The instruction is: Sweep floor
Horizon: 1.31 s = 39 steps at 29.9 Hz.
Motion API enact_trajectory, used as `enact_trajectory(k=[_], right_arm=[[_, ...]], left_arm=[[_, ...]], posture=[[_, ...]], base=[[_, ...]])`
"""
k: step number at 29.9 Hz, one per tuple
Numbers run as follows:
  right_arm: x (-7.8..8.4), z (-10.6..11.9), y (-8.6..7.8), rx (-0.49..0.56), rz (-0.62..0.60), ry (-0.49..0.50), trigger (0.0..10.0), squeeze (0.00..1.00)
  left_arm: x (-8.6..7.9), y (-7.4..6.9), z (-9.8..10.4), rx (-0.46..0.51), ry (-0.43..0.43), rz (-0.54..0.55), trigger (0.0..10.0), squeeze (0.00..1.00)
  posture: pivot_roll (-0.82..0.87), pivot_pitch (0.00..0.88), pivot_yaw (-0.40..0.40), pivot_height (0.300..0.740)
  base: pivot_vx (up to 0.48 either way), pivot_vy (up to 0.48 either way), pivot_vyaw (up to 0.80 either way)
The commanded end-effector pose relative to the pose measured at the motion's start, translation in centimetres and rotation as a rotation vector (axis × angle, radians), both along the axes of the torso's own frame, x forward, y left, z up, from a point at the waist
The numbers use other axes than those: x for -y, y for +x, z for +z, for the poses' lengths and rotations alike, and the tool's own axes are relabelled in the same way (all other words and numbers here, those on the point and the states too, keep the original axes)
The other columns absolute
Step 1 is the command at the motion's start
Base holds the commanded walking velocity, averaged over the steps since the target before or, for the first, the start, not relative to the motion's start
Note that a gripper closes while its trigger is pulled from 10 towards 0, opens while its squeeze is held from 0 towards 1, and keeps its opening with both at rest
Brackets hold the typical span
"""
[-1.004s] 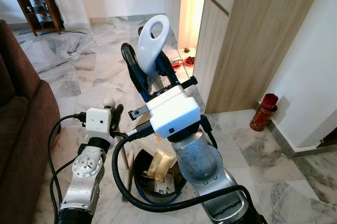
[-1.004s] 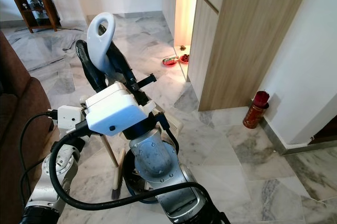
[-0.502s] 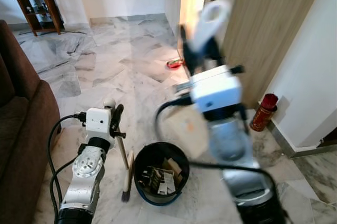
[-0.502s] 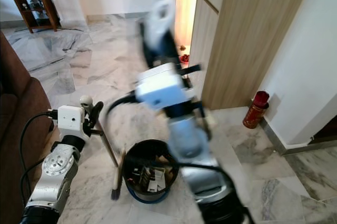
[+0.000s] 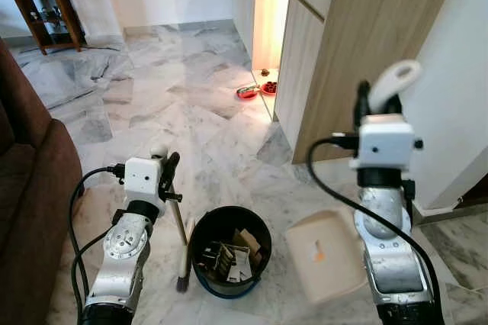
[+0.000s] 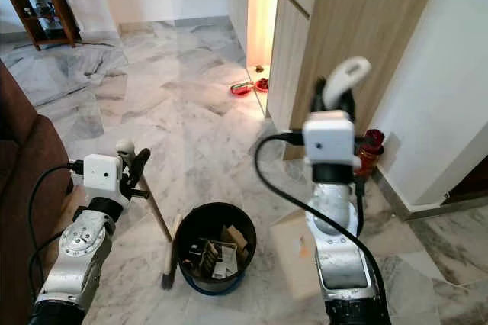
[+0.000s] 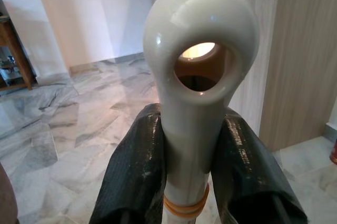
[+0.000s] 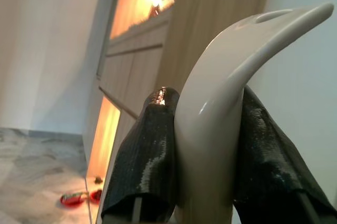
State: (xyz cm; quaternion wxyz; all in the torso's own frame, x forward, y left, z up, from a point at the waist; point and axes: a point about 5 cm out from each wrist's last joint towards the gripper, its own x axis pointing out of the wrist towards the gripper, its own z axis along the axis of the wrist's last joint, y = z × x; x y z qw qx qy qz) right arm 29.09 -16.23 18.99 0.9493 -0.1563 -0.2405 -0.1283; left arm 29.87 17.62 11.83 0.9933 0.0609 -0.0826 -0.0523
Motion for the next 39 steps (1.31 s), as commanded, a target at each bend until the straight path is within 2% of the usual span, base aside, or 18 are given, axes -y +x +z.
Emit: enact_trajectory(k=[1, 13, 39], right_arm=[[0.0, 0.2, -0.1, 0.041, 0.004, -0.021, 10.0, 0.00], [1.5, -4.1, 0.2, -0.085, -0.051, 0.014, 10.0, 0.00], [1.9, -4.2, 0.4, -0.075, -0.053, 0.005, 10.0, 0.00]], left_arm=[[-0.3, -0.1, 0.8, 0.042, 0.010, -0.003, 10.0, 0.00], [-0.9, -1.2, -0.2, 0.003, 0.019, 0.003, 10.0, 0.00], [-0.2, -1.3, -0.1, 0.011, -0.006, -0.007, 10.0, 0.00]], posture=[[-0.07, 0.000, 0.011, 0.740], [-0.06, 0.000, 0.008, 0.740], [-0.09, 0.000, -0.002, 0.740]], base=[[0.000, 0.000, 0.00], [0.000, 0.000, 0.00], [0.000, 0.000, 0.00]])
